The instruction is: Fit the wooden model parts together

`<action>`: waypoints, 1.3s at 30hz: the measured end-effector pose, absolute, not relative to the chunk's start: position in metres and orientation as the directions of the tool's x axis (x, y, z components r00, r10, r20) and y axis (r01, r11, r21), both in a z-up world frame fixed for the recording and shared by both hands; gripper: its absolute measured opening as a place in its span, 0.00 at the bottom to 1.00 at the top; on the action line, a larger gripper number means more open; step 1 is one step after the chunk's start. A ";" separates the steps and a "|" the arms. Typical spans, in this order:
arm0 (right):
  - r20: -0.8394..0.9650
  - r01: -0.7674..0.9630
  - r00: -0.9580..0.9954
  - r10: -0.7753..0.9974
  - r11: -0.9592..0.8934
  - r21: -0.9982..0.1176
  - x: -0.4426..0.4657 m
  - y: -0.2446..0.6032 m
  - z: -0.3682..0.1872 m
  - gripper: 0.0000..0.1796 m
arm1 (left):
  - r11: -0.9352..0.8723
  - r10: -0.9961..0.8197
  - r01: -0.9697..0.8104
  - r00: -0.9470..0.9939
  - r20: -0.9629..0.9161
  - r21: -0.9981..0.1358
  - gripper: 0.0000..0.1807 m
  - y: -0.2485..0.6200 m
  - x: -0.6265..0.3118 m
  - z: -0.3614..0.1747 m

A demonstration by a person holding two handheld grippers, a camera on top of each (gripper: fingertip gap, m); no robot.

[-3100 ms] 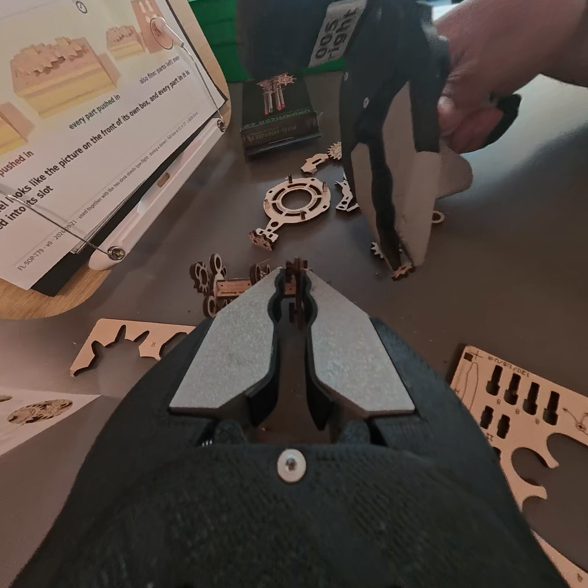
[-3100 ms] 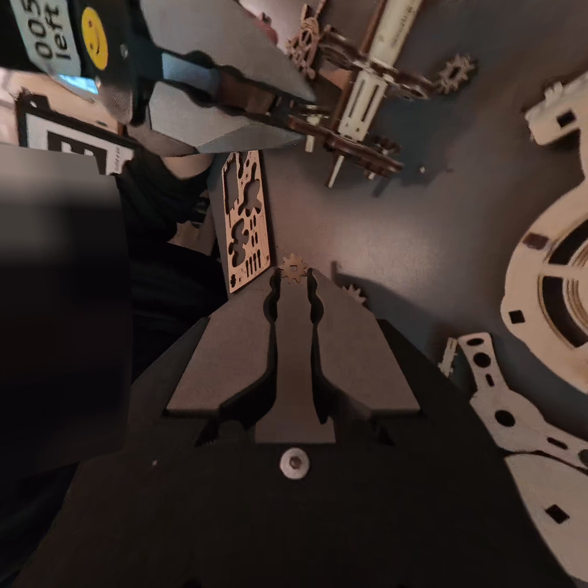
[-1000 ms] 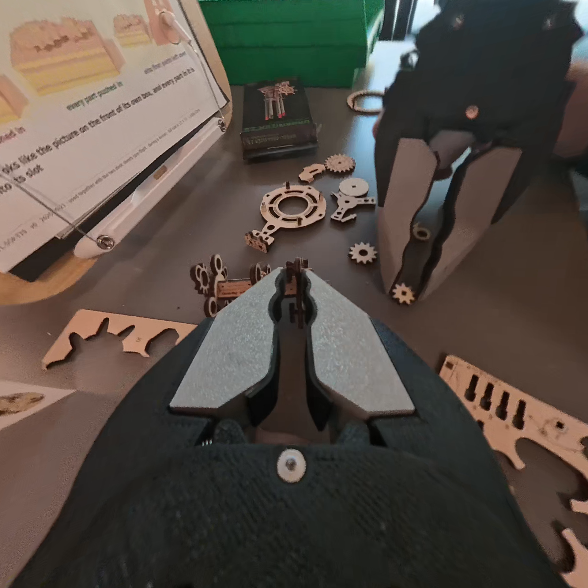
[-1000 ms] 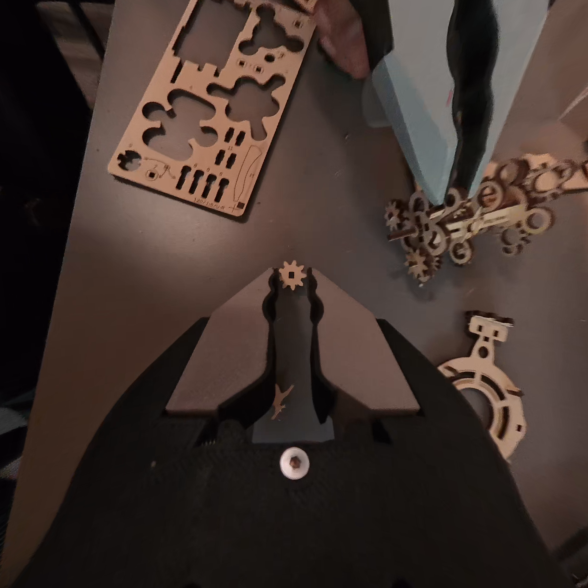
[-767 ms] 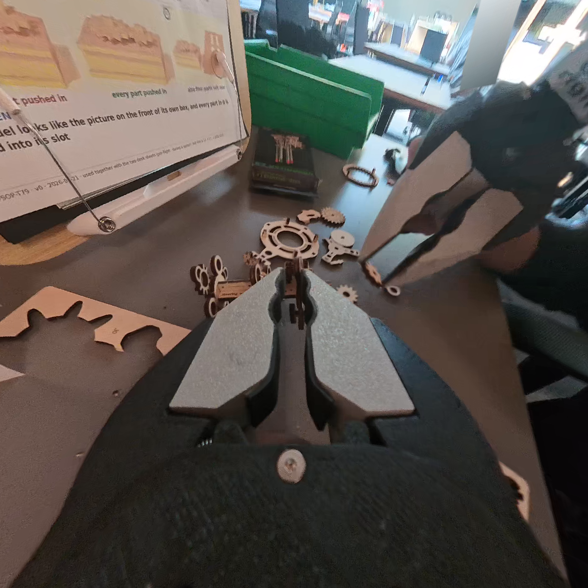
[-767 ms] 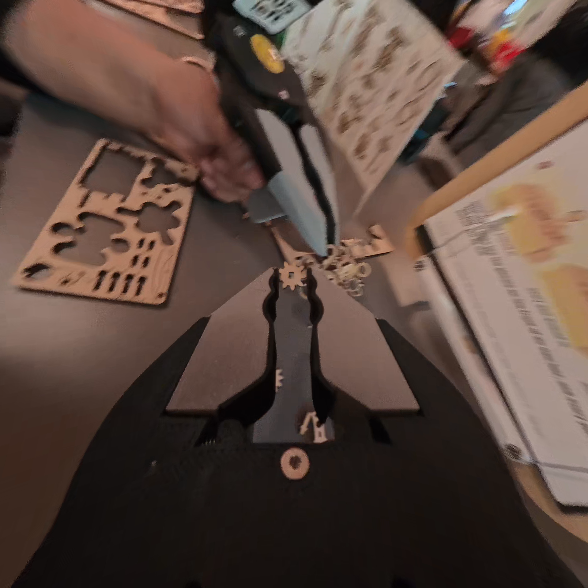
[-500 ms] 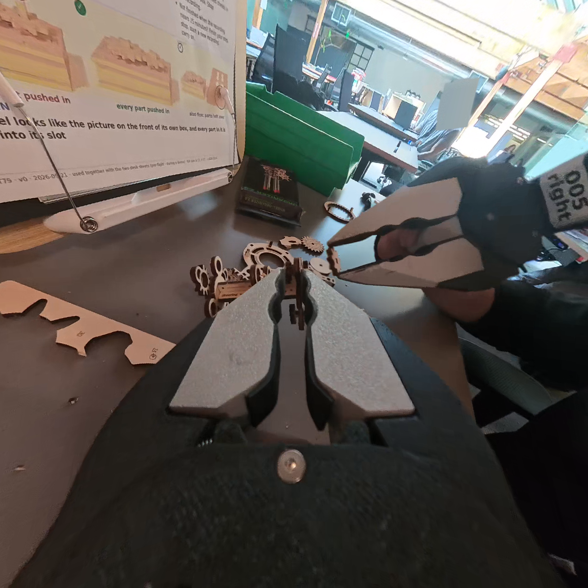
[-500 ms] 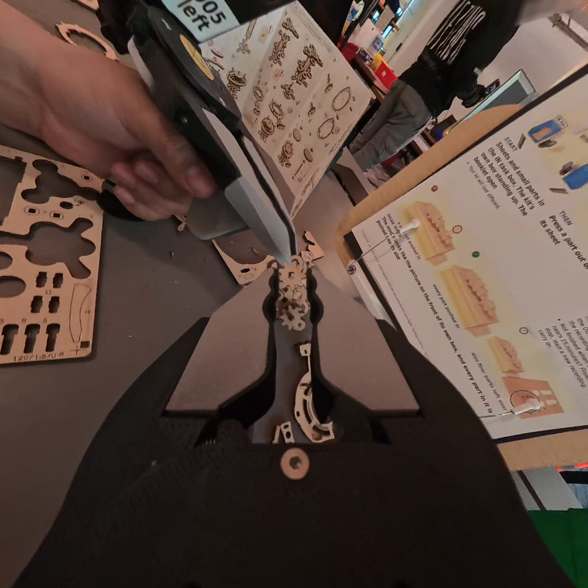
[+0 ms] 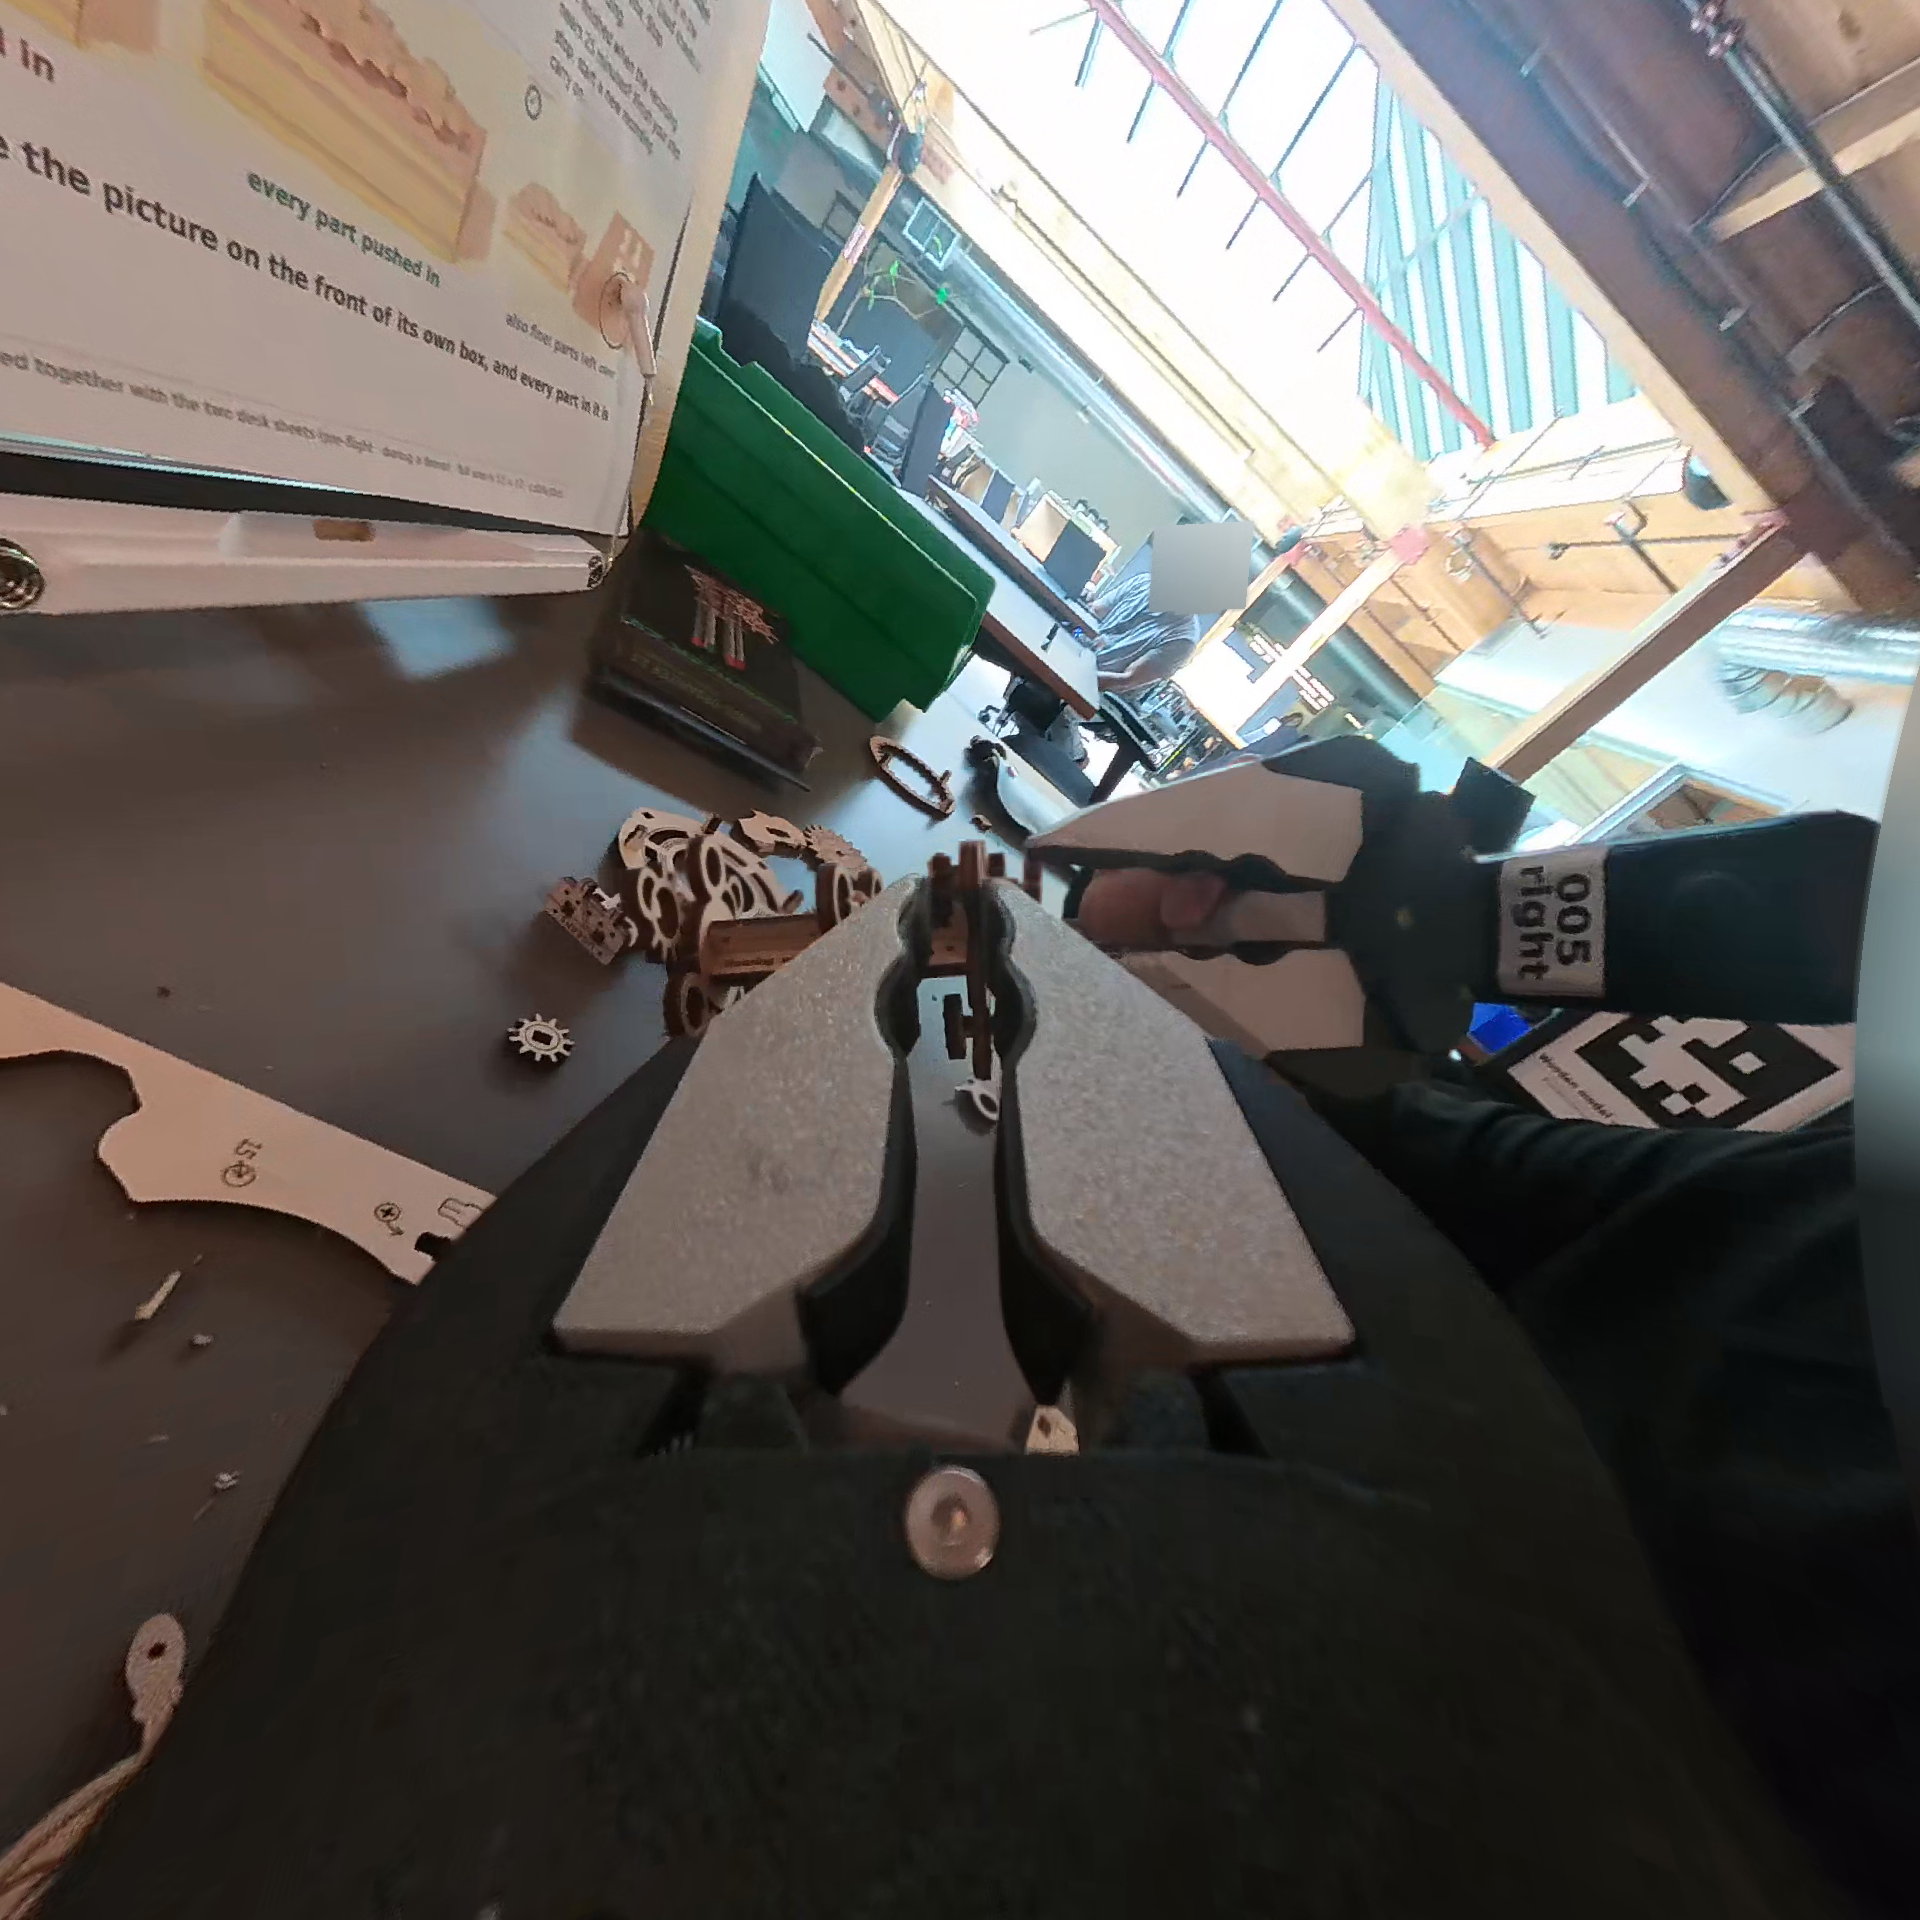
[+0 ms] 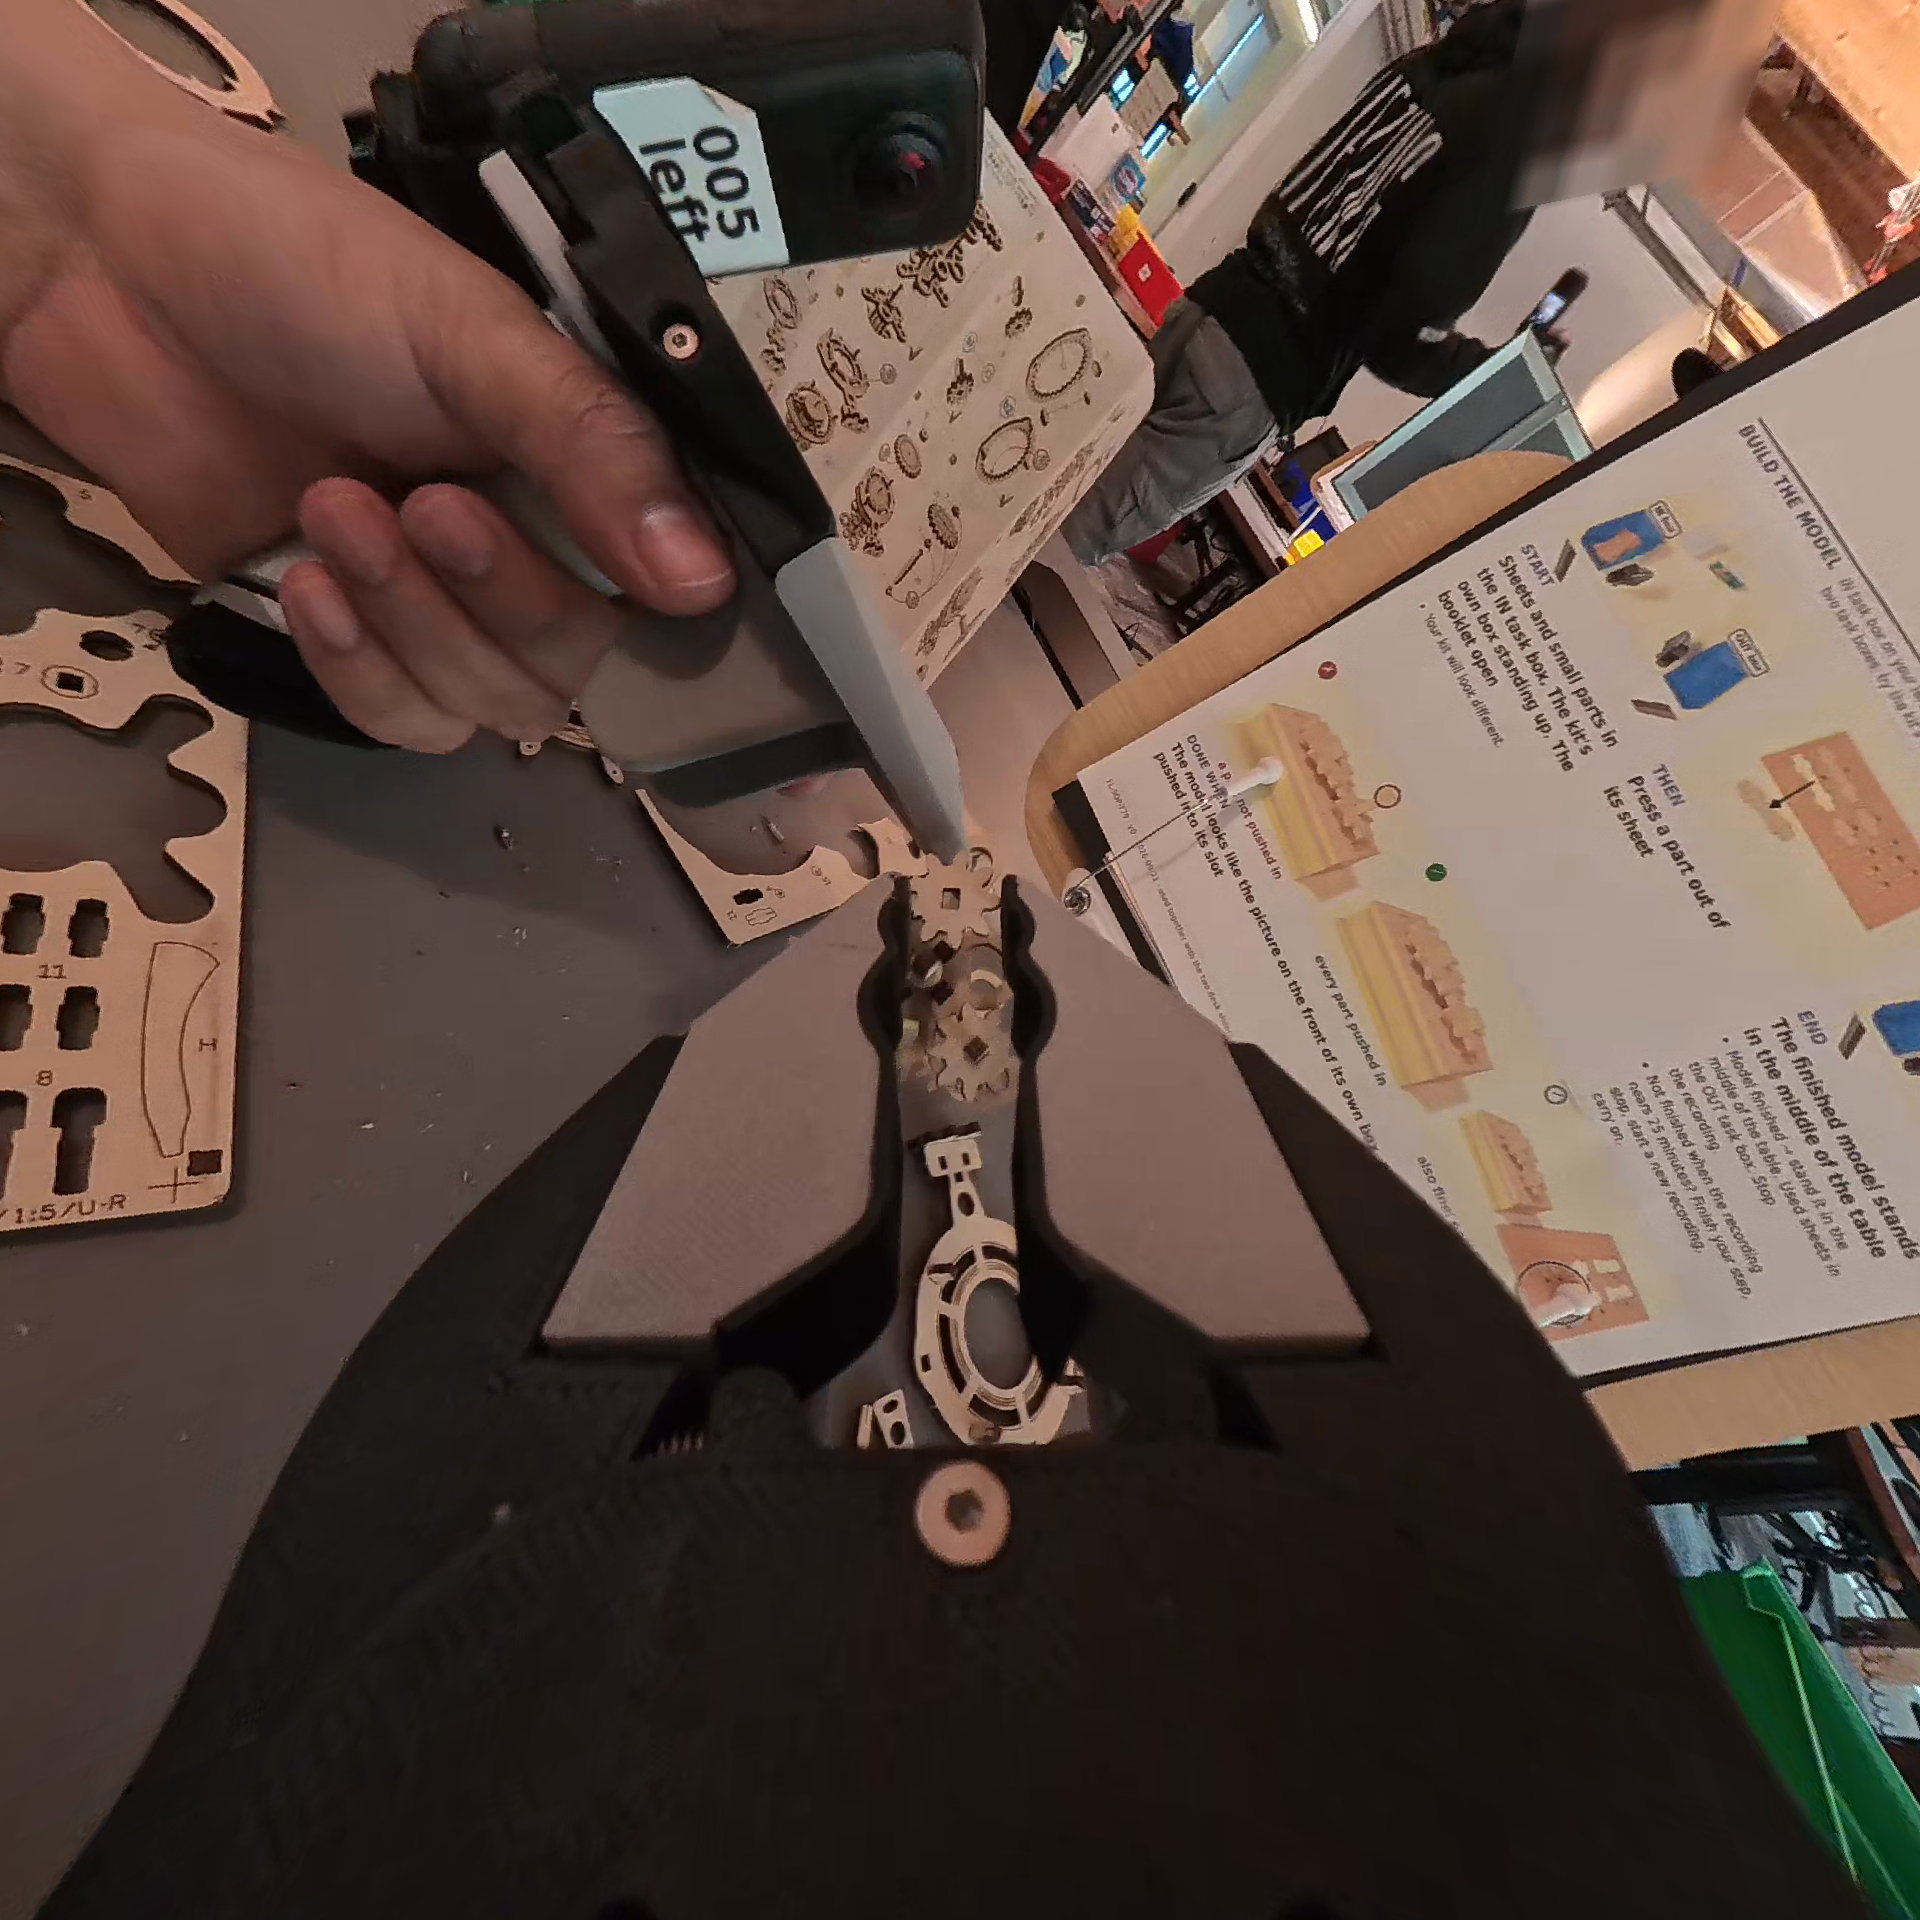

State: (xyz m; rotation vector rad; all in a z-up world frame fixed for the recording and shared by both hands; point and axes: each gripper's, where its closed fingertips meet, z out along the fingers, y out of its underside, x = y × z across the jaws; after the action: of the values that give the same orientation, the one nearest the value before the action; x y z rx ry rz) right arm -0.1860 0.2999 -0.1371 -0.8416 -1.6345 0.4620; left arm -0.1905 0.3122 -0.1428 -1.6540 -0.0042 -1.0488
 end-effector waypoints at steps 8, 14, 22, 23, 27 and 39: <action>0.663 0.263 -0.049 0.747 0.650 -0.713 -0.185 0.301 -0.133 0.07 | -0.418 -0.508 0.539 0.529 0.680 -0.731 0.03 0.311 -0.187 -0.143; 0.669 0.264 -0.052 0.741 0.656 -0.707 -0.185 0.300 -0.133 0.07 | -0.430 -0.503 0.550 0.513 0.696 -0.716 0.03 0.312 -0.188 -0.146; 0.667 0.275 -0.051 0.743 0.653 -0.706 -0.186 0.300 -0.135 0.07 | -0.440 -0.503 0.571 0.483 0.717 -0.693 0.03 0.312 -0.188 -0.145; 0.665 0.276 -0.052 0.745 0.651 -0.707 -0.187 0.300 -0.136 0.07 | -0.444 -0.504 0.571 0.479 0.719 -0.691 0.03 0.312 -0.187 -0.145; 0.664 0.276 -0.052 0.746 0.650 -0.708 -0.187 0.300 -0.136 0.07 | -0.452 -0.503 0.577 0.465 0.729 -0.680 0.03 0.312 -0.187 -0.145; 0.601 0.263 -0.058 0.797 0.593 -0.761 -0.188 0.302 -0.135 0.07 | -0.461 -0.494 0.608 0.429 0.756 -0.646 0.03 0.312 -0.188 -0.144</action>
State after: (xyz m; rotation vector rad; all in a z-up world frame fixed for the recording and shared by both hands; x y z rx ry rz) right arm -0.1878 0.3016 -0.1347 -0.9052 -1.6169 0.5520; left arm -0.1879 0.3123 -0.1445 -1.6041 -0.1021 -1.2784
